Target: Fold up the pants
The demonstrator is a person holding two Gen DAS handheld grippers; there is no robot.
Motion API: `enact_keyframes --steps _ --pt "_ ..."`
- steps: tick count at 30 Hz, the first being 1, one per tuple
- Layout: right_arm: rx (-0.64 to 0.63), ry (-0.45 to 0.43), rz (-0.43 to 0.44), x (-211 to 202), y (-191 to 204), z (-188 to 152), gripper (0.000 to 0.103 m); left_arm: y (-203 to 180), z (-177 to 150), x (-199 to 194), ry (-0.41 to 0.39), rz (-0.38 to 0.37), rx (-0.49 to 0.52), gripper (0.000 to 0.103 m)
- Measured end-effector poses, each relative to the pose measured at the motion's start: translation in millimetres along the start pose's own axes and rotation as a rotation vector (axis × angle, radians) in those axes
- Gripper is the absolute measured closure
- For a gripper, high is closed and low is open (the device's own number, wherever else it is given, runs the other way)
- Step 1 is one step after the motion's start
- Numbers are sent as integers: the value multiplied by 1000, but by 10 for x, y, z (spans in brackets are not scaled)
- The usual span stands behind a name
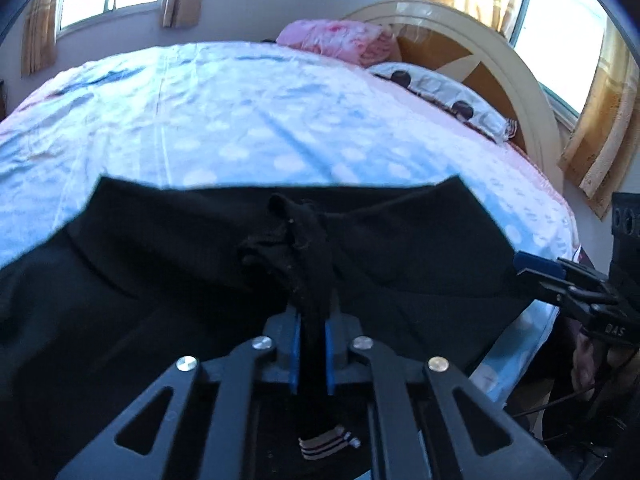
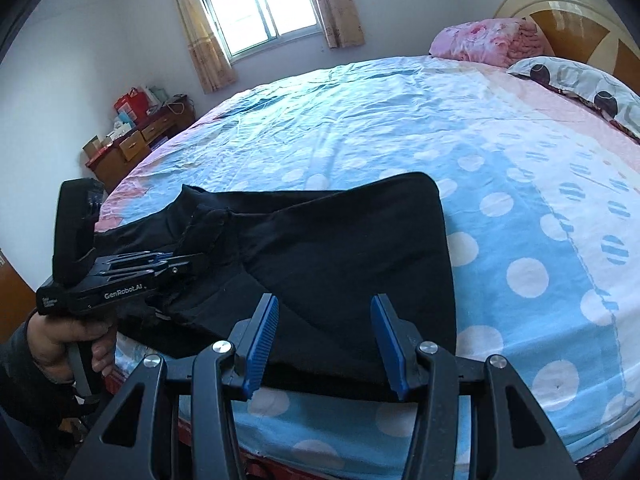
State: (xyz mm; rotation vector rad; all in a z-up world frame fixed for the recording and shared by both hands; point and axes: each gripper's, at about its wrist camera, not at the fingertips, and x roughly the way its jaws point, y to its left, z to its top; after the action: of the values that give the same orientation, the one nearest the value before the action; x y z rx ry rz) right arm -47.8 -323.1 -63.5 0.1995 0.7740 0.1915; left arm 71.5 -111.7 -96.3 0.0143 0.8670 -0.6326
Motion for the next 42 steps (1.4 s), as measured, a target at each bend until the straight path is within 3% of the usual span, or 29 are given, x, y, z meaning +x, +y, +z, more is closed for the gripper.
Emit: enact_keyframes --steps 3,7,11,13,16,18,20,22,23,27,31,36,42 --pt "8 -24 -13 -49 -34 53 53 111 54 -74 -19 50 4 94" --pt "30 -28 -22 -2 -87 94 53 161 -28 81 37 53 10 94" --pt "22 -40 -17 140 -78 238 53 210 -73 44 41 46 -29 93" --pt "10 -3 -28 278 -97 334 52 222 -83 30 39 39 -35 92" --pt "33 68 -104 505 -231 371 52 229 -103 19 21 40 -35 86" --pt "56 97 -80 558 -313 370 52 221 -115 -4 11 37 -32 83" --pt "59 67 -91 415 -303 349 52 186 -107 -25 5 75 -11 55" --pt "37 56 -80 284 -244 296 52 138 -104 -60 -19 107 13 37" --pt "18 46 -55 202 -188 254 52 121 -100 -63 -23 121 20 33" --pt "-76 80 20 99 33 15 50 136 -119 12 12 142 26 33" --pt "-148 137 -50 280 85 -217 49 161 -166 45 11 142 27 32" --pt "-165 133 -64 199 191 -154 49 182 -181 -5 6 149 17 30" --pt "-252 55 -21 136 569 69 49 258 -212 -127 -14 182 11 19"
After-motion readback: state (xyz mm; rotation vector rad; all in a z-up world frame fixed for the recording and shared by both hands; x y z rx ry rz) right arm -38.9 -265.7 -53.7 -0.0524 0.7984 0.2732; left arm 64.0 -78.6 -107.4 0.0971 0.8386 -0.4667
